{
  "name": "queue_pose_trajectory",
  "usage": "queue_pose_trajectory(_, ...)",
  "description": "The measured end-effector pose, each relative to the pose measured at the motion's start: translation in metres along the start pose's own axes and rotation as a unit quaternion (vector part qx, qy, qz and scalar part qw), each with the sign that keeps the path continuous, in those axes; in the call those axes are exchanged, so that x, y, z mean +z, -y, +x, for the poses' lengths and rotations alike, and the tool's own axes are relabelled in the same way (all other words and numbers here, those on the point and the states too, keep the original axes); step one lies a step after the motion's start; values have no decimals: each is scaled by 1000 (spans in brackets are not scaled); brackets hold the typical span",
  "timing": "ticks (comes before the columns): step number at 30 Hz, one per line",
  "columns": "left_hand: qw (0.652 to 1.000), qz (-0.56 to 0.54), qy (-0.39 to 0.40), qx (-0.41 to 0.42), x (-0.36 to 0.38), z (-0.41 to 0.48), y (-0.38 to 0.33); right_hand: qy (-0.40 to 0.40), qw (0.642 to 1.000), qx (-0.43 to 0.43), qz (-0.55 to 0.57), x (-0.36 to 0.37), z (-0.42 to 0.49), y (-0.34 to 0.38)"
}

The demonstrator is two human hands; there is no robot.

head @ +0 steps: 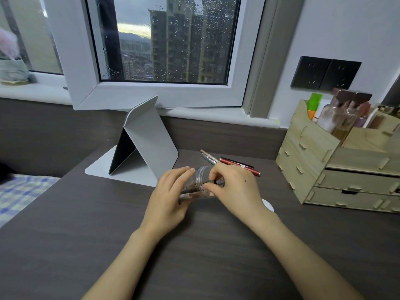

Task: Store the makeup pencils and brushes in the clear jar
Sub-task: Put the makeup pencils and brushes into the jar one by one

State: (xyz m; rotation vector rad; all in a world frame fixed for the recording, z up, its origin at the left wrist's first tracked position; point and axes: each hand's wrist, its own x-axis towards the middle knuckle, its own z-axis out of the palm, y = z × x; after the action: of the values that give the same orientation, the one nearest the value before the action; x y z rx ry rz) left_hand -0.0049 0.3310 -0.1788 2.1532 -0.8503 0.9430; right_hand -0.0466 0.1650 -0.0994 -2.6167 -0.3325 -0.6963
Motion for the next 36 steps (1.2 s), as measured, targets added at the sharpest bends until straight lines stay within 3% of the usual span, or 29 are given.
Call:
queue_pose_trajectory(9,1000,-1,-11,4,0,1,0,123,991,-37,37,-15,-11,-10)
queue_pose_trajectory(11,1000,-5,-14,3,-1,1,0,90,994,-41,42,-15,-14,-11)
queue_pose_trajectory(13,1000,-5,-19,-6,-1,1,1,2,997,-38,65,-12,-16,-17)
queue_pose_trajectory(15,1000,-4,-26,-14,-1,1,2,-89,989,15,118,-9,-12,-29)
queue_pose_trajectory(17,999,-8,-34,-22,-1,1,3,-123,974,108,154,-2,-2,-48)
queue_pose_trajectory(21,999,-13,-41,-28,-1,3,3,-38,978,203,28,30,26,-83)
queue_pose_trajectory(24,999,-12,-41,-26,-1,3,2,19,980,196,-25,63,51,-93)
queue_pose_trajectory(31,999,-11,-40,-25,-2,3,3,62,966,163,-189,111,87,-102)
queue_pose_trajectory(36,999,-9,-42,-32,-2,4,3,68,959,175,-214,118,89,-101)
